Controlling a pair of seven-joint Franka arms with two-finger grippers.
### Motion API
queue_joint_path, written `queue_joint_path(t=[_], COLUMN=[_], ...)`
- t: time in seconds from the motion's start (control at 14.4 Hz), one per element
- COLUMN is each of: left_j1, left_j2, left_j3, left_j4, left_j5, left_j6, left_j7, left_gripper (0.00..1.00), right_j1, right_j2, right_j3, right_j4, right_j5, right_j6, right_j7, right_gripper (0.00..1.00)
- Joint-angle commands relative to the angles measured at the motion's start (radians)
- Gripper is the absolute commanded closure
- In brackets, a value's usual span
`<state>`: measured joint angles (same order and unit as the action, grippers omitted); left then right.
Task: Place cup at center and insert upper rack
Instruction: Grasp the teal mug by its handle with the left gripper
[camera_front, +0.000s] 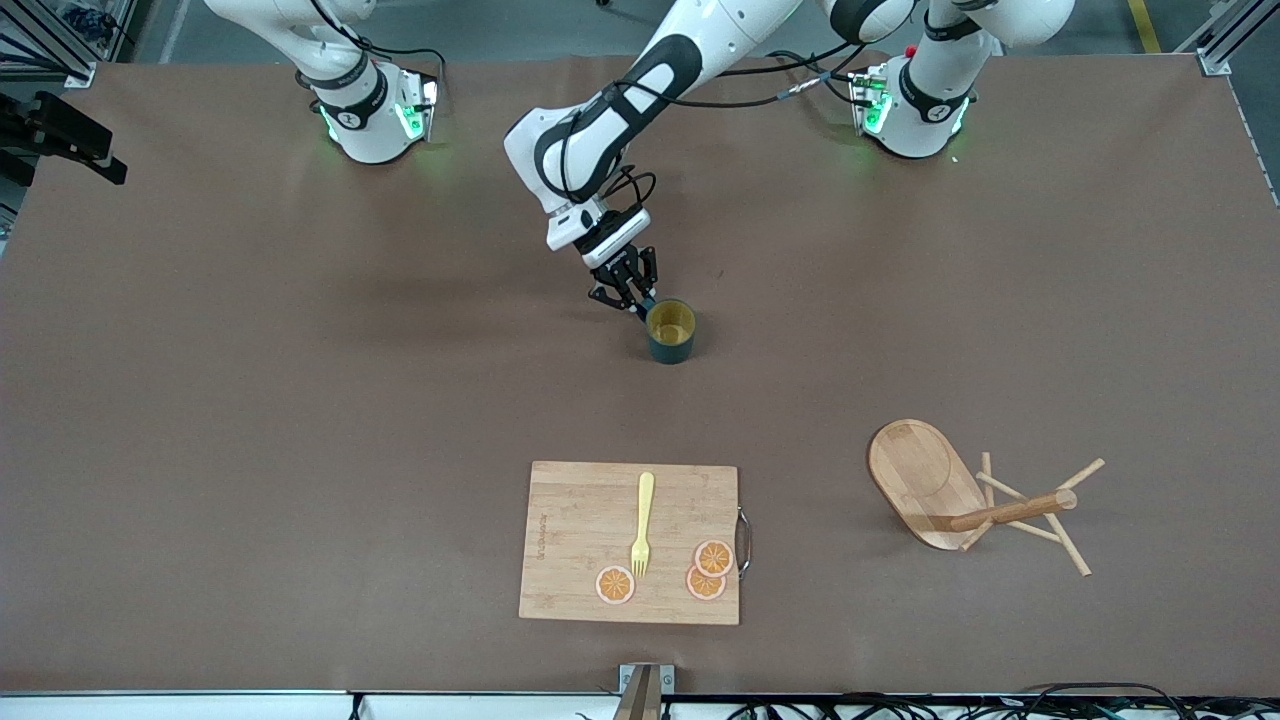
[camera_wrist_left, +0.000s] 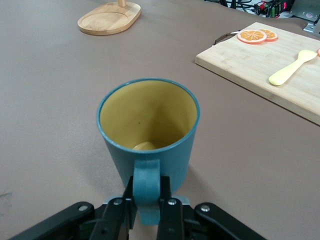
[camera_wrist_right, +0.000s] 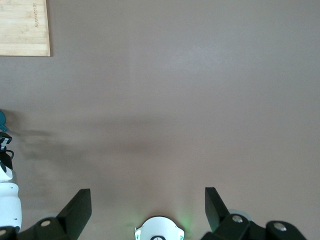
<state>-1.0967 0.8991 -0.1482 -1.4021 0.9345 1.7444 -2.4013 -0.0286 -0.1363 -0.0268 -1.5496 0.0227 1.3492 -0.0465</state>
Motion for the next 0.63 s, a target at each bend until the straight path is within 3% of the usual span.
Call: queue_joint_path(t=[0.0,0.21,0.56], left_j1=[-0.002,0.006,0.116], left_j2=[0.001,-0.043,-0.13], left_j3=[0.007,0.024,0.007], left_j4=[0.023,0.043,0.078], left_j5=[0.02,0.0,-0.114], left_j6=[0.0,-0.003,0.001], left_j7=[0.03,0.082,0.174], left_gripper=[0.97,0.99,0.99], right_j1=[-0.007,-0.004,-0.002], right_j2=[-0.02,-0.02,-0.02], right_j3=[0.007,0.007,0.008], right_j4=[-0.017,-0.017,-0.017], right_j5=[0.01,0.008,0.008], right_j6=[0.007,0.013,0.01], right_j7=[0.008,0.008,0.008], right_gripper=[0.0,0.0,0.0])
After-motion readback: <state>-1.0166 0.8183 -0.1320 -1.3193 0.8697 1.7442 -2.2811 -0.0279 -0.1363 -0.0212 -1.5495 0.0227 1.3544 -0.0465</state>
